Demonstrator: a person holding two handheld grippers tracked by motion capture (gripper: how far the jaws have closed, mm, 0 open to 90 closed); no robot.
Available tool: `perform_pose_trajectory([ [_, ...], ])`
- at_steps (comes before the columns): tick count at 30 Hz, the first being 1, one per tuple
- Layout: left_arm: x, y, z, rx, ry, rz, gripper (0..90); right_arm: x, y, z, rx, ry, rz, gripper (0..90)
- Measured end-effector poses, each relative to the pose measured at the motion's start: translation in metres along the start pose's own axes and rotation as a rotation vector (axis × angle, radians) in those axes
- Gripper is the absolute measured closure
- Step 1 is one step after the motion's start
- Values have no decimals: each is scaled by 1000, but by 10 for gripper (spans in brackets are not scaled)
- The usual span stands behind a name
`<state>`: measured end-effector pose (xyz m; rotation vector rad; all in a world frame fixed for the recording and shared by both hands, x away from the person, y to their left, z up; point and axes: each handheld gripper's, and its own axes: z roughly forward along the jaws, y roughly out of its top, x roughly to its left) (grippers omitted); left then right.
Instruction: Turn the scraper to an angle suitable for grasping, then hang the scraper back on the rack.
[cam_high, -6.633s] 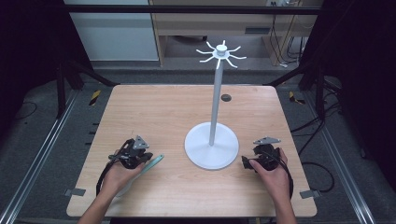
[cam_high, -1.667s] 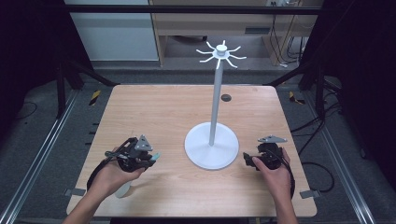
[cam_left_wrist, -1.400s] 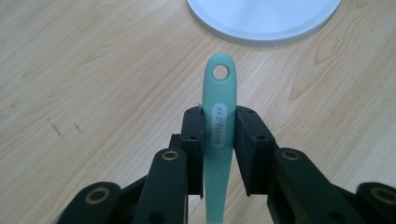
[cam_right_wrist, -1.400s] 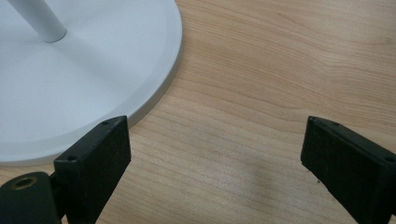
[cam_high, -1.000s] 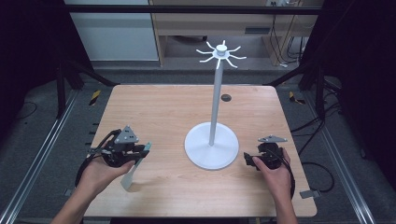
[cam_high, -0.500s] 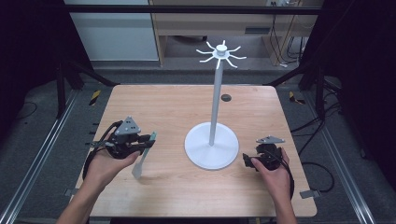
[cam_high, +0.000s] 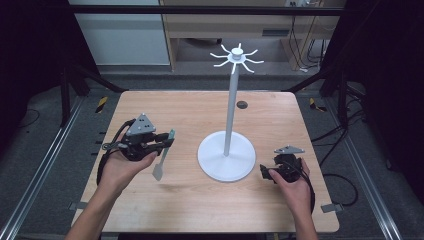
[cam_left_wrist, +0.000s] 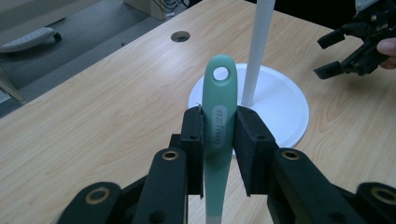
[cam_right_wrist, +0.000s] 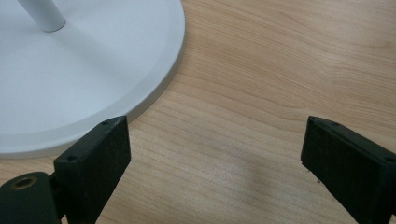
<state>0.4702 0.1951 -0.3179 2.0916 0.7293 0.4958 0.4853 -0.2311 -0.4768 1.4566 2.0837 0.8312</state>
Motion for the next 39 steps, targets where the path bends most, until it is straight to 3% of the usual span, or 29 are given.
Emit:
perform_pose_trajectory([
  [8,1,9,-5,-31,8,-15,742,-1,0,0,0,2,-2,88],
  [14,-2,26,-9,-59,9,-10,742,-1,0,0,-1,2,-5,88],
  [23,-2,45,-6,-74,-22,-24,741,-2,1,0,-3,6,7,88],
  [31,-9,62,-11,-89,-9,5,741,-2,1,0,-4,14,4,87],
  [39,-11,78,-12,-124,-6,2,742,-2,1,0,-7,16,8,87],
])
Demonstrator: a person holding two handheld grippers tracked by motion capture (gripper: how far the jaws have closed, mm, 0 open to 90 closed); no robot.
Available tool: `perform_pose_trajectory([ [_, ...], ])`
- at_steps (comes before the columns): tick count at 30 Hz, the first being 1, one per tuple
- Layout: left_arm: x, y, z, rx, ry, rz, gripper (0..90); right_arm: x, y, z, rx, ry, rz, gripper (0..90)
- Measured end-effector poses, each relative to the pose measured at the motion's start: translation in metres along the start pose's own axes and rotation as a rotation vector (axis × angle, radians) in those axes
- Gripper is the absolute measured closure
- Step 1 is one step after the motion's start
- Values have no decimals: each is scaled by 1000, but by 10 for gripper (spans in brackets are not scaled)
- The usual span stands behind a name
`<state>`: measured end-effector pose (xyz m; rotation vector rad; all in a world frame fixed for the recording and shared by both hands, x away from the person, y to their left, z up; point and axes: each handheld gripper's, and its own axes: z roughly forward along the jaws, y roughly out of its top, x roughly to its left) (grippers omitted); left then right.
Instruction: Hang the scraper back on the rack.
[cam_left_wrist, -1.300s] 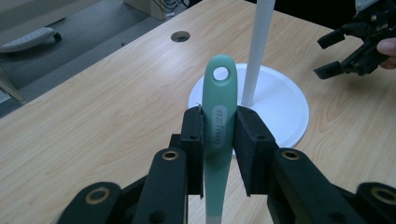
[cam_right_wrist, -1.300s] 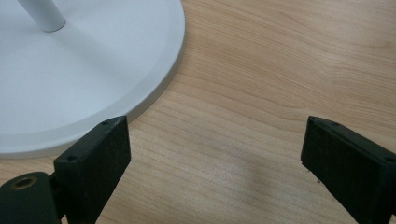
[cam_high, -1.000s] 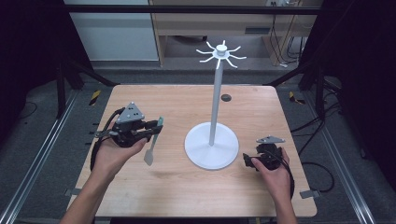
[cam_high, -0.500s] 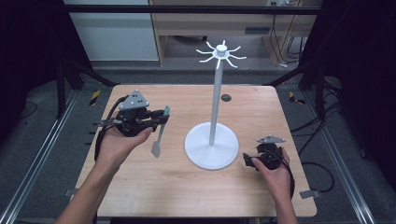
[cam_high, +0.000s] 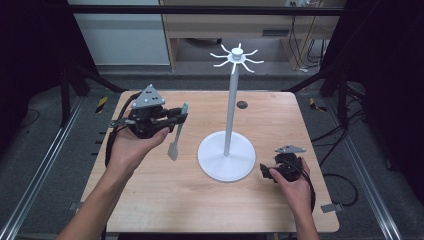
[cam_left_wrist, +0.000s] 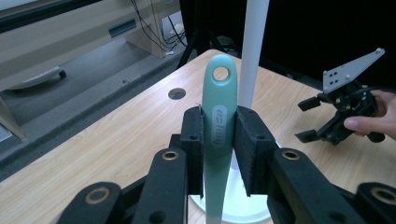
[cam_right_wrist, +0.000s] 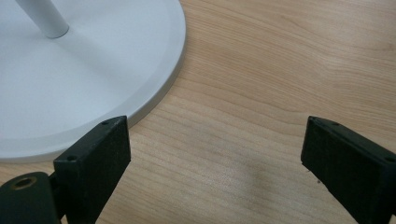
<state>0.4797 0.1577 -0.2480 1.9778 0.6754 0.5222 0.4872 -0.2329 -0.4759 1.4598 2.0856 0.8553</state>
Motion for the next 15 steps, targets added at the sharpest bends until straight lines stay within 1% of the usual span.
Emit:
perform_pose_trajectory([
  [2,-1,4,0,-5,1,2,741,0,0,0,0,2,-2,87],
  [7,-2,16,-2,-39,6,-3,742,0,0,0,0,2,-3,87],
  [11,-5,24,-3,-46,7,7,742,0,0,0,0,1,-4,87],
  [15,-5,32,-2,-52,3,7,741,0,0,0,0,1,-6,87],
])
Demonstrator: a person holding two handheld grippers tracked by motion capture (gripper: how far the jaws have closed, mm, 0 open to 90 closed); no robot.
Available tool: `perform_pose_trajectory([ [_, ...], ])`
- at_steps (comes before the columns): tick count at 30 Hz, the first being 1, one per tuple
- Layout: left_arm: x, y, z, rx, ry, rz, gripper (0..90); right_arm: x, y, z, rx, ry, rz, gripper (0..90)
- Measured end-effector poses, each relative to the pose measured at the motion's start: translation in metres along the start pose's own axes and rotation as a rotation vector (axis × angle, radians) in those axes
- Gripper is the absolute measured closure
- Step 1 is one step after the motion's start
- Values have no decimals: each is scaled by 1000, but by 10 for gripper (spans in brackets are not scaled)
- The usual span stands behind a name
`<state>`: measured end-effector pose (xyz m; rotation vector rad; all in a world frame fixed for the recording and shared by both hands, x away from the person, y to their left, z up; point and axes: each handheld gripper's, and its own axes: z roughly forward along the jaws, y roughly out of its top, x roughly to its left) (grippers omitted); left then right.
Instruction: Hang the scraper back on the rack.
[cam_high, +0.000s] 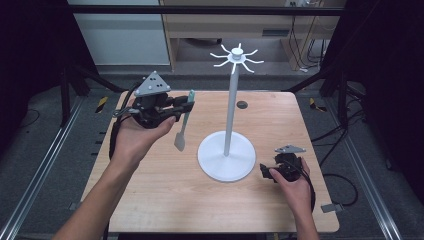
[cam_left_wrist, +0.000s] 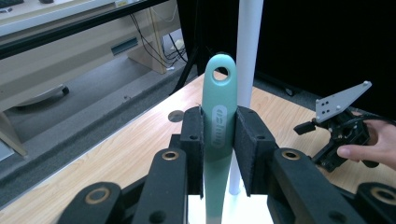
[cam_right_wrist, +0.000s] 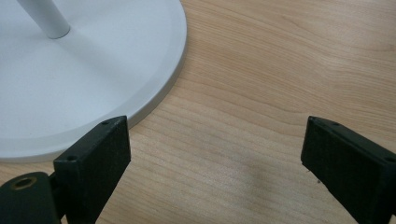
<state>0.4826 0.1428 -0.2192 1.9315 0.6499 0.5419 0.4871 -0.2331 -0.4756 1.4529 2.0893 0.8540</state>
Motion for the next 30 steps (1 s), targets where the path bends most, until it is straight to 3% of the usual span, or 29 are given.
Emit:
perform_pose_trajectory([
  [9,1,15,3,-37,1,-22,741,-1,0,0,-2,-1,0,87],
  [20,-6,39,5,-79,7,-11,741,0,-1,0,-5,0,0,87],
  [30,-10,51,6,-103,-4,-9,741,-1,-1,-1,-5,1,3,86],
])
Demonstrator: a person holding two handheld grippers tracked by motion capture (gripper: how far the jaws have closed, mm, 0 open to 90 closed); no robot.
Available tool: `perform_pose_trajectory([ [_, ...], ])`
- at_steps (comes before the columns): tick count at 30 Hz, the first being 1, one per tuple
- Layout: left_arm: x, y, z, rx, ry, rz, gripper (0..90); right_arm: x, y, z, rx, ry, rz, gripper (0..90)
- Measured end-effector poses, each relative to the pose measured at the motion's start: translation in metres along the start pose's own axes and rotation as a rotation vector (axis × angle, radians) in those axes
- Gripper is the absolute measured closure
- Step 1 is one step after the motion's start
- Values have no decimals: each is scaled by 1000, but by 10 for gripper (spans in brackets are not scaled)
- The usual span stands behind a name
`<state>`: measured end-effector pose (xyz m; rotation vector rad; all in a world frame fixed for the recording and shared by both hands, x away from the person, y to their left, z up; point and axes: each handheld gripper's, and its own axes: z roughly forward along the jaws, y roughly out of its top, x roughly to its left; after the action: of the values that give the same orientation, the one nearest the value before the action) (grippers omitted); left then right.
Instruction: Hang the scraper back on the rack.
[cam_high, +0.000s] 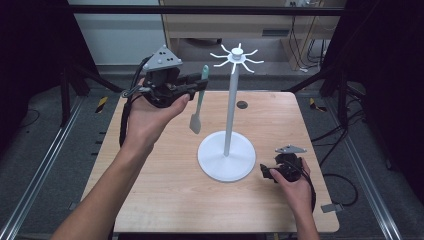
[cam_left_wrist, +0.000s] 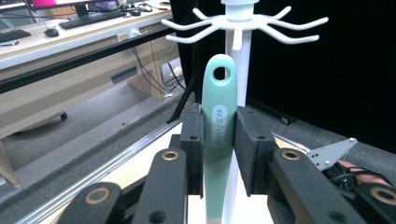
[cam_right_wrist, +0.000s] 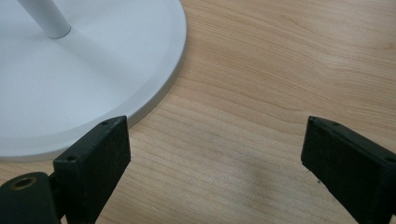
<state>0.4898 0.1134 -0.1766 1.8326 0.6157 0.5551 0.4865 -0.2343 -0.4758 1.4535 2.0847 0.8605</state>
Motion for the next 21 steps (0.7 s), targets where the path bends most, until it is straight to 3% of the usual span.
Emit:
perform_pose_trajectory([
  [9,-1,9,4,-8,-15,-2,741,0,0,0,2,2,3,86],
  [21,-2,9,10,-4,-24,-11,741,0,0,0,4,4,5,85],
])
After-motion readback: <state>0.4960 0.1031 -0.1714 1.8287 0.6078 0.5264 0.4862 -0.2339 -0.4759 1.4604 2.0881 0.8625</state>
